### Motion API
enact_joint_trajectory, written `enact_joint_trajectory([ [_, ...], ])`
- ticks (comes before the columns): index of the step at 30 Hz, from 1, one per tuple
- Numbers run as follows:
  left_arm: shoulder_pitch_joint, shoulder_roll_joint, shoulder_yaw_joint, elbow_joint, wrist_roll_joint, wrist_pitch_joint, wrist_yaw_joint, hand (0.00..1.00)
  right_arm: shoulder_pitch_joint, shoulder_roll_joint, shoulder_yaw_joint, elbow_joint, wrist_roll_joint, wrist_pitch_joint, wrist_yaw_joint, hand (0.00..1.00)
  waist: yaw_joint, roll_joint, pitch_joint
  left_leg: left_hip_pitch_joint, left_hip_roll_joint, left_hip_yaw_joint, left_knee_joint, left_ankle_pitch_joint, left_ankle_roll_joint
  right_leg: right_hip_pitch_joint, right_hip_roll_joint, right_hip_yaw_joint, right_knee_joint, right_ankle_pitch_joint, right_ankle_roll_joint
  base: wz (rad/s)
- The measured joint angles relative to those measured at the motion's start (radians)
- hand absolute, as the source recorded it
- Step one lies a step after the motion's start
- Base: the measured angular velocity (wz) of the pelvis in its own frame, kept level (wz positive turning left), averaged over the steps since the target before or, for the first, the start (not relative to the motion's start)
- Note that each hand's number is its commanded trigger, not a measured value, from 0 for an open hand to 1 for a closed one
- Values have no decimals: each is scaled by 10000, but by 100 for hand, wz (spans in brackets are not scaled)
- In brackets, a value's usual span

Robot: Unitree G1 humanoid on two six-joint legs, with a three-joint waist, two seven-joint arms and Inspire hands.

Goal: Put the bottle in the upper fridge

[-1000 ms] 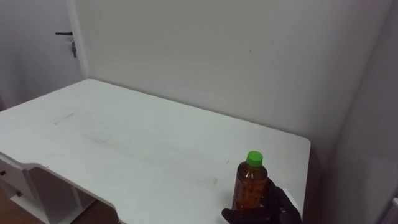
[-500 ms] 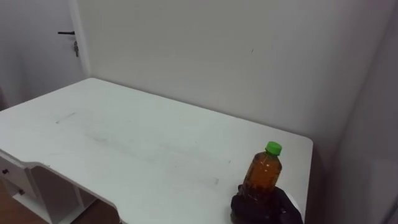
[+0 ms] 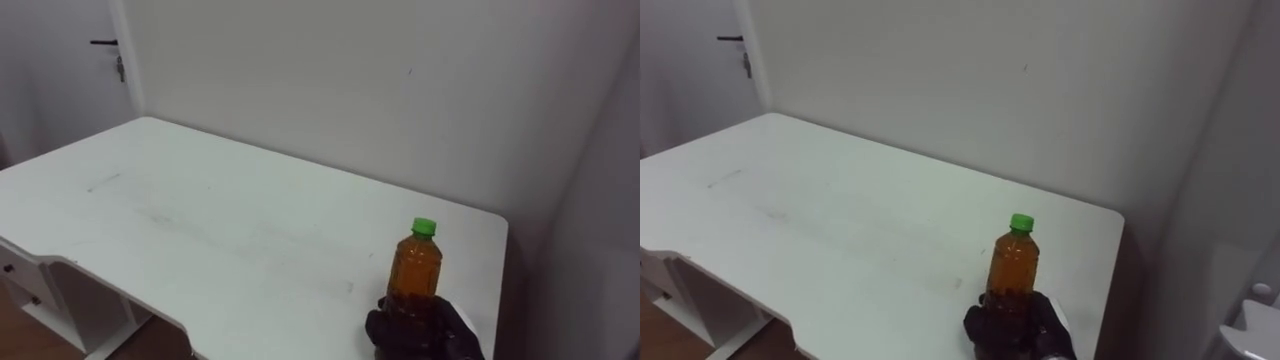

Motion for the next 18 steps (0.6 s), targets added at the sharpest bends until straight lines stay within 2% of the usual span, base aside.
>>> enact_joint_trajectory([
  [2,12,-1,5,-48,70,-55,13,0,8,-12,0,-218,-5,23,-47,100,-7,39,22,-2,3,40,1,1,1,-14,-5,21,0,-1,1,-4],
  [6,-56,-12,75,-61,120,-231,-7,0,117,-117,-2,-904,-12,22,-7,100,-29,50,16,8,16,199,6,3,0,-27,-11,53,-6,-2,3,-4],
  [8,-147,-32,110,20,124,-430,-77,0,351,-339,-5,-1784,-81,21,212,100,-38,55,10,13,14,198,5,4,-1,-36,-17,84,-13,-2,3,-5],
  [14,-209,-55,269,11,122,-551,-232,0,658,-723,-35,-3927,-310,22,549,100,-298,23,-18,92,21,312,-12,5,-2,-44,-4,583,-20,-2,3,-7],
  [18,-402,-14,267,279,118,-720,-199,0,656,-1098,-119,-4888,-241,21,648,100,-532,-30,-55,95,35,447,-28,5,-2,-54,-2,589,-12,-2,2,-6],
])
